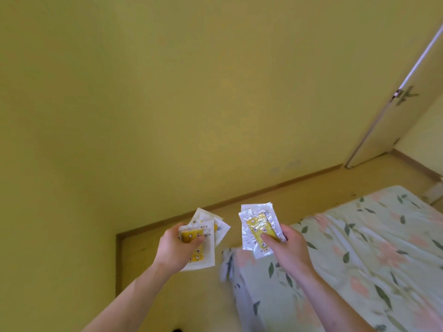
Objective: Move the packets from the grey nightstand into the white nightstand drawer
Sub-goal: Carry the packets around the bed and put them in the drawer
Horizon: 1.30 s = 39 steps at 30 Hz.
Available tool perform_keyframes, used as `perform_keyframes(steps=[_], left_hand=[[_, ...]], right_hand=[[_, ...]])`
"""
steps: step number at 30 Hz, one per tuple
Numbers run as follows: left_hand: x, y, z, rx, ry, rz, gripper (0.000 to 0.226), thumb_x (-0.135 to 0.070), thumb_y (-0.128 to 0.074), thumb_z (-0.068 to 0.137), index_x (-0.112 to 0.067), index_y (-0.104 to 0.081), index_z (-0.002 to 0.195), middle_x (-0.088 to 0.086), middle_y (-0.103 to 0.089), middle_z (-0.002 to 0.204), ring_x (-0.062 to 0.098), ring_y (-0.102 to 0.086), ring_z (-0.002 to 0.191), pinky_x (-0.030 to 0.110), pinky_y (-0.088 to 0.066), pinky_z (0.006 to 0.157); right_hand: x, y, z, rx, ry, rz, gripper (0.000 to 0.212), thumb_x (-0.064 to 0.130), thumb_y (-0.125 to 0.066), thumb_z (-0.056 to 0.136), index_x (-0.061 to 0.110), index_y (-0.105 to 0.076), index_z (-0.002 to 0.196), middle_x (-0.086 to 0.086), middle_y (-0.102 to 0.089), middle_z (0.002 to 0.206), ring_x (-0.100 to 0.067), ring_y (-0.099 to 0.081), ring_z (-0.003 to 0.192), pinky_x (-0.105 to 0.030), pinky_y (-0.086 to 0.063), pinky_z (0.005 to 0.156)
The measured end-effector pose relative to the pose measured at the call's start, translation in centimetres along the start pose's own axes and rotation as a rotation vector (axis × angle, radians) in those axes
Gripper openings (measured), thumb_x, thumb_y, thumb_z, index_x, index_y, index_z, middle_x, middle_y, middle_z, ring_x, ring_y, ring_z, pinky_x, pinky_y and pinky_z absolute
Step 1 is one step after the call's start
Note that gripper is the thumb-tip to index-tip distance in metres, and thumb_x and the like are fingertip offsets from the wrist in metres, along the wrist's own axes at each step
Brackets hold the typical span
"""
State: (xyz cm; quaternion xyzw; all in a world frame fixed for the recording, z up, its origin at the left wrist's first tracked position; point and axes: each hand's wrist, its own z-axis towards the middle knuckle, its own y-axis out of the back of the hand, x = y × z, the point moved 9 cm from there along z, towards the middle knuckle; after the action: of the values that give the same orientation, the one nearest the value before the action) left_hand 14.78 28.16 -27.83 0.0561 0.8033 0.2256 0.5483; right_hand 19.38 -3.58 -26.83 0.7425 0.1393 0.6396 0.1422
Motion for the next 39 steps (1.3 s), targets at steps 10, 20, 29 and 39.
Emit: perform_keyframes(steps=[10, 20, 29, 39], left_hand=[[-4.8, 5.4, 18.1, 0.121, -0.072, 0.046, 0.009, -0.024, -0.078, 0.086, -0.026, -0.071, 0.092, -0.004, -0.075, 0.08, 0.018, -0.072, 0.074, 0.028, -0.054, 0.058], [-17.4, -4.1, 33.2, 0.332, -0.263, 0.136, 0.01, -0.026, -0.08, 0.084, -0.021, -0.071, 0.086, 0.0, -0.075, 0.081, 0.021, -0.072, 0.075, 0.032, -0.055, 0.064], [-29.8, -14.3, 46.0, 0.455, -0.359, 0.189, 0.011, -0.029, -0.081, 0.083, -0.026, -0.072, 0.088, -0.006, -0.076, 0.083, 0.012, -0.072, 0.078, 0.031, -0.057, 0.069], [-42.8, -31.9, 54.4, 0.742, -0.475, 0.204, 0.017, -0.034, -0.085, 0.08, -0.027, -0.073, 0.09, -0.007, -0.077, 0.085, 0.014, -0.074, 0.08, 0.04, -0.061, 0.076]], right_hand=[[6.3, -7.3, 10.1, -0.104, -0.067, 0.062, 0.006, 0.016, -0.076, 0.086, 0.016, -0.074, 0.08, -0.005, -0.071, 0.074, -0.01, -0.059, 0.063, -0.024, -0.043, 0.06], [6.1, -1.8, 22.6, -0.312, -0.141, 0.058, 0.005, 0.017, -0.076, 0.087, 0.022, -0.077, 0.086, -0.001, -0.076, 0.078, -0.027, -0.072, 0.079, -0.049, -0.058, 0.077], [5.3, 4.9, 36.8, -0.447, -0.197, 0.192, 0.013, 0.019, -0.075, 0.091, 0.028, -0.076, 0.099, 0.007, -0.079, 0.088, -0.012, -0.076, 0.082, -0.048, -0.062, 0.084], [3.9, 17.8, 43.6, -0.764, -0.251, 0.214, 0.011, 0.019, -0.074, 0.092, 0.026, -0.076, 0.1, 0.009, -0.079, 0.085, -0.006, -0.075, 0.077, -0.032, -0.059, 0.074]])
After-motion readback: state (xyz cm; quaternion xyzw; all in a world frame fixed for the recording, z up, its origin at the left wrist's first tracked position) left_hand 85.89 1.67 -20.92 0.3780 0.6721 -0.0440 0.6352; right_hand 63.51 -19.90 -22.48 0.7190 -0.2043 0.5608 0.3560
